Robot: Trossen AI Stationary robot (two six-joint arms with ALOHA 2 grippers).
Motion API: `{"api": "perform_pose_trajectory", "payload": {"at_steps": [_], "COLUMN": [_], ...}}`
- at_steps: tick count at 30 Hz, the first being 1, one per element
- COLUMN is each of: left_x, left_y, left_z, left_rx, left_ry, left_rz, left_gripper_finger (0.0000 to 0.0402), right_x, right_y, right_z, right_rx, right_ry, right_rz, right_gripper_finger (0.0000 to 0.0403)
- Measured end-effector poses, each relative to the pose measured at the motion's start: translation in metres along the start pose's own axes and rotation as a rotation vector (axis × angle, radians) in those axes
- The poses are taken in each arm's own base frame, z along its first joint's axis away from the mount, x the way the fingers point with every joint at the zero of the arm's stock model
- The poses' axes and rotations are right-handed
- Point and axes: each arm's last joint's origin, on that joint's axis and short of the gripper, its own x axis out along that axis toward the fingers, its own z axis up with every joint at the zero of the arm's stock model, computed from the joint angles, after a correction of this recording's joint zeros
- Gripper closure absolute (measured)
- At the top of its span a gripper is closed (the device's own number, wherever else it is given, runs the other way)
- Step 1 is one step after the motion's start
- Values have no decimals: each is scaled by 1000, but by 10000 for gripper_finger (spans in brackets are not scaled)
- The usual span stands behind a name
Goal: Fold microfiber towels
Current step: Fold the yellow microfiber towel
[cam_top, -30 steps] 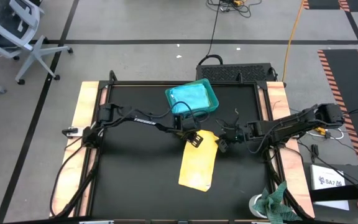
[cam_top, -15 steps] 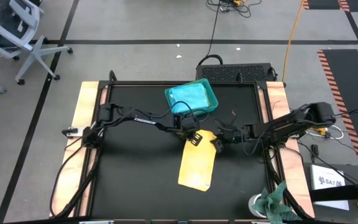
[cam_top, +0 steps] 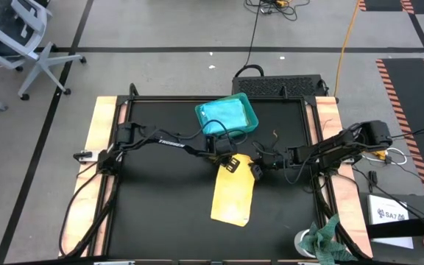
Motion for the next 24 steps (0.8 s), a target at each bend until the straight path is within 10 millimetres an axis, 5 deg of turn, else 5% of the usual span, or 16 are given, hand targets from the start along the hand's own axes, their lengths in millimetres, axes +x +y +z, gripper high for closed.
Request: {"api": "perform_pose_trajectory", "payload": {"at_steps": [4,17,24], "left_x": [0,0,-1], "left_y": [0,-1,-7], "left_z": [0,-1,-7], "left_rx": [0,15,81], "left_ry": [0,0,-6], "left_rz": [0,-1,3], "left_gripper_finger": [321,321,393], "right_x": [0,0,1], "right_y": [0,-1,-4], "right_z": [0,0,3], "right_rx": [-11,0,17], "right_ry": [8,14,19], "right_rz": [3,9,6], "right_gripper_finger": [396,402,402]}}
